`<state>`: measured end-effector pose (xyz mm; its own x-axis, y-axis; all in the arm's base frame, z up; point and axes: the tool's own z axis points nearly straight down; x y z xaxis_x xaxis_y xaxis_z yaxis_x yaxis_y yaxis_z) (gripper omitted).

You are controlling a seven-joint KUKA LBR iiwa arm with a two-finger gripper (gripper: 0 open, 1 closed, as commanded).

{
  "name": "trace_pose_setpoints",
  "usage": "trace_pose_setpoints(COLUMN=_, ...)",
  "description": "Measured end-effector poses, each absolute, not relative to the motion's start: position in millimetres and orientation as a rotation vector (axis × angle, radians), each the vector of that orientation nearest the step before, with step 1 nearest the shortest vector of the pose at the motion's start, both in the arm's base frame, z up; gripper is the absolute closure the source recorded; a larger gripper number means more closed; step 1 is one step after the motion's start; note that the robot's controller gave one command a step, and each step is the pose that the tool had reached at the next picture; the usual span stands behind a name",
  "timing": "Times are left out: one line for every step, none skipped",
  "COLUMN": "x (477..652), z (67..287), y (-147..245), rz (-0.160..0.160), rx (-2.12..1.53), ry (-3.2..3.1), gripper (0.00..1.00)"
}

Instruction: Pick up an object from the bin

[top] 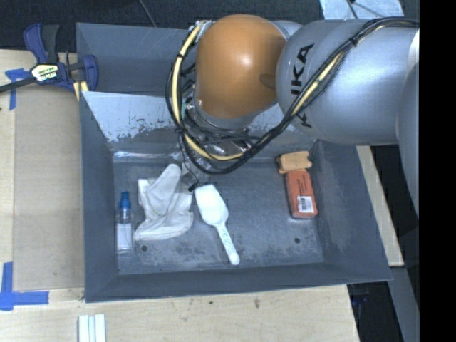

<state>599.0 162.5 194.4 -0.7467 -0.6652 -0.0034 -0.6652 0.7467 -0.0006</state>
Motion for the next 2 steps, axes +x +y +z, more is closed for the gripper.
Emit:
trace_pose_setpoints(x=598.9, z=194.3, y=162.4, rz=0.001, rx=-1.116, ry=2.934, gripper=1.00)
trace_pose_setpoints(x=605.7, z=248.9, y=160.5, rz=0.001, rx=-1.120, ry=2.936, gripper=1.00)
